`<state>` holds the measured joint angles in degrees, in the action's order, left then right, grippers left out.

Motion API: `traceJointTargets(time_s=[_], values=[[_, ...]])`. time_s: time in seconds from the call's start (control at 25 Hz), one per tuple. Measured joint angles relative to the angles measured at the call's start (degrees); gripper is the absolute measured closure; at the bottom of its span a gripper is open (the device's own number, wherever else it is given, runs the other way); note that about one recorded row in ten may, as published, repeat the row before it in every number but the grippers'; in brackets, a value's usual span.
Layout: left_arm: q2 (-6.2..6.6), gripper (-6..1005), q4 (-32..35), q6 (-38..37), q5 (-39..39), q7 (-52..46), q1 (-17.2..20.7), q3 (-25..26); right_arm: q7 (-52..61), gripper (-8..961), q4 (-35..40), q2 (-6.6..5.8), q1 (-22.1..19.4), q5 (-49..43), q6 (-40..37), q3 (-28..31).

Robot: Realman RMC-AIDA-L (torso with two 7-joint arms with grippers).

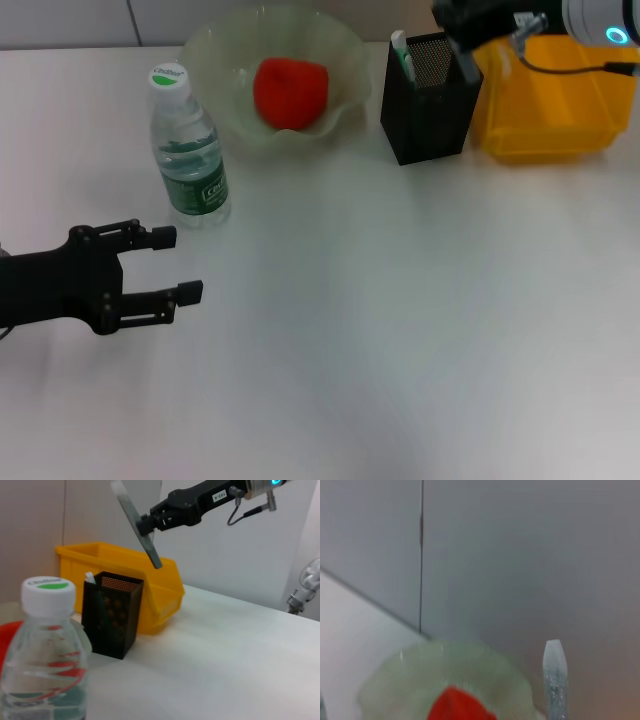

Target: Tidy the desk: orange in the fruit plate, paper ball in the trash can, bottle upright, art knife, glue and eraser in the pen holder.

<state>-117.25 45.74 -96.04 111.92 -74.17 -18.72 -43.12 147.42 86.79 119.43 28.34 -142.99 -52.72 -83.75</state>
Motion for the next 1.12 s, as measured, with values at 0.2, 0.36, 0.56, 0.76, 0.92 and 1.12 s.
traceJointTargets(time_s=[0.2, 0.36, 0.56, 0.76, 0.92, 1.12], values=[[-0.07, 213, -0.3, 0.1, -0.1, 0.4, -0.1, 2.2, -10.6, 823, -7.3, -0.1, -1.0, 10.9, 11.0, 0.5], [-0.23, 213, -0.3, 0.2, -0.6, 0.5, -0.2, 2.8, -19.4, 824, -15.7, -0.13, -0.4, 18.8, 20.2, 0.0], [-0.37, 213, -0.3, 0.2, -0.8, 0.6, -0.2, 3.3, -32.3, 825, -24.9, -0.1, 1.2, 31.5, 26.1, -0.1], [-0.47, 213, -0.3, 0.3, -0.9, 0.8, -0.3, 3.4, -46.2, 825, -29.8, -0.05, 1.9, 46.3, 27.6, -0.2], [-0.64, 213, -0.4, 0.6, -0.9, 1.1, -0.5, 3.4, -52.3, 826, -32.3, -0.07, 2.5, 53.1, 27.4, 0.1], [-0.68, 213, -0.5, 0.7, -0.9, 1.2, -0.5, 3.4, -53.2, 827, -35.4, -0.02, 3.4, 53.9, 27.4, 0.3]])
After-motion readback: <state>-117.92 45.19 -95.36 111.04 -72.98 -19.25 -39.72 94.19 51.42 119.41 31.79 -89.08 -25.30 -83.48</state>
